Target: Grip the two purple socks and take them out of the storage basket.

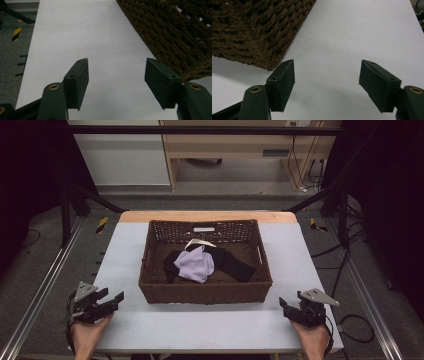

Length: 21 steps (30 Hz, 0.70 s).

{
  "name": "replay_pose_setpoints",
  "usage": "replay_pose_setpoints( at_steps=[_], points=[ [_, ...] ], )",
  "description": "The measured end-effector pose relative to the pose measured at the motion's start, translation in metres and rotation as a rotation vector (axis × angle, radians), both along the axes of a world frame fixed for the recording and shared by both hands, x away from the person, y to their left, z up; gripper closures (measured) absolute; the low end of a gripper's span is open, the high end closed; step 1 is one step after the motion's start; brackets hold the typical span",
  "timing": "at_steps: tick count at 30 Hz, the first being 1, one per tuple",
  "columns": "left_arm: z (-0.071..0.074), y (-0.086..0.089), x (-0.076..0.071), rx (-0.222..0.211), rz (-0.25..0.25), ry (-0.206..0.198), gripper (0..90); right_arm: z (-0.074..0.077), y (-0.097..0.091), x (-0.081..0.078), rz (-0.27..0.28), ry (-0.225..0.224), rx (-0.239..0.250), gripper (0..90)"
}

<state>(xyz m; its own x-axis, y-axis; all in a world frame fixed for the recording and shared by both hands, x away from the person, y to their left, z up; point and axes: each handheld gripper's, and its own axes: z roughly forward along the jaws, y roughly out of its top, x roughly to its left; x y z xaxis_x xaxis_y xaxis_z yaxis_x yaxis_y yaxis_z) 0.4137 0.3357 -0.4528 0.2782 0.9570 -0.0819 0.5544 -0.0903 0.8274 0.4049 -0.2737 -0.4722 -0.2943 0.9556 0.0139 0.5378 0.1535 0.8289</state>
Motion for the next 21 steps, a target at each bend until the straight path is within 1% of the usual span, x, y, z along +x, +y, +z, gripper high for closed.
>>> replay_pose_setpoints(
  at_steps=[2, 3, 4, 6, 7, 9, 11, 12, 13, 15, 16, 21],
  points=[
    [0.003, -0.003, -0.002, -0.003, -0.008, -0.014, 35.6, 0.0, 0.0, 0.0, 0.002, 0.009, 0.005, 28.4],
    [0.003, -0.003, -0.002, -0.003, -0.008, -0.014, 35.8, 0.0, 0.0, 0.0, 0.002, 0.009, 0.005, 28.4],
    [0.005, -0.005, -0.003, -0.003, -0.014, -0.026, 36.5, -0.002, -0.001, 0.001, 0.002, 0.012, -0.006, 28.2],
    [0.006, -0.005, -0.004, -0.005, -0.021, -0.027, 37.3, -0.002, -0.001, 0.001, 0.003, 0.013, -0.009, 28.1],
    [0.009, -0.007, -0.004, -0.015, -0.029, -0.034, 37.5, -0.003, -0.001, 0.001, 0.002, 0.015, -0.012, 27.8],
    [0.011, -0.008, -0.005, -0.02, -0.035, -0.037, 37.7, -0.003, -0.001, 0.001, 0.0, 0.016, -0.012, 27.8],
    [0.017, -0.013, -0.007, -0.009, -0.048, -0.056, 37.9, -0.004, -0.001, 0.002, 0.004, 0.02, -0.014, 27.8],
    [0.019, -0.015, -0.007, -0.004, -0.048, -0.066, 37.9, -0.004, -0.001, 0.001, 0.004, 0.022, -0.012, 27.8],
    [0.019, -0.015, -0.007, -0.004, -0.048, -0.066, 38.0, -0.004, -0.001, 0.001, 0.004, 0.022, -0.012, 27.8],
    [0.023, -0.017, -0.008, 0.003, -0.044, -0.078, 38.0, -0.004, -0.001, 0.001, 0.002, 0.018, -0.012, 27.8],
    [0.026, -0.019, -0.007, -0.002, -0.043, -0.086, 38.0, -0.004, -0.002, 0.002, -0.001, 0.017, -0.012, 27.7],
    [0.033, -0.021, -0.007, -0.013, -0.054, -0.091, 38.2, -0.003, -0.002, 0.002, -0.003, 0.024, -0.002, 27.7]
  ],
)
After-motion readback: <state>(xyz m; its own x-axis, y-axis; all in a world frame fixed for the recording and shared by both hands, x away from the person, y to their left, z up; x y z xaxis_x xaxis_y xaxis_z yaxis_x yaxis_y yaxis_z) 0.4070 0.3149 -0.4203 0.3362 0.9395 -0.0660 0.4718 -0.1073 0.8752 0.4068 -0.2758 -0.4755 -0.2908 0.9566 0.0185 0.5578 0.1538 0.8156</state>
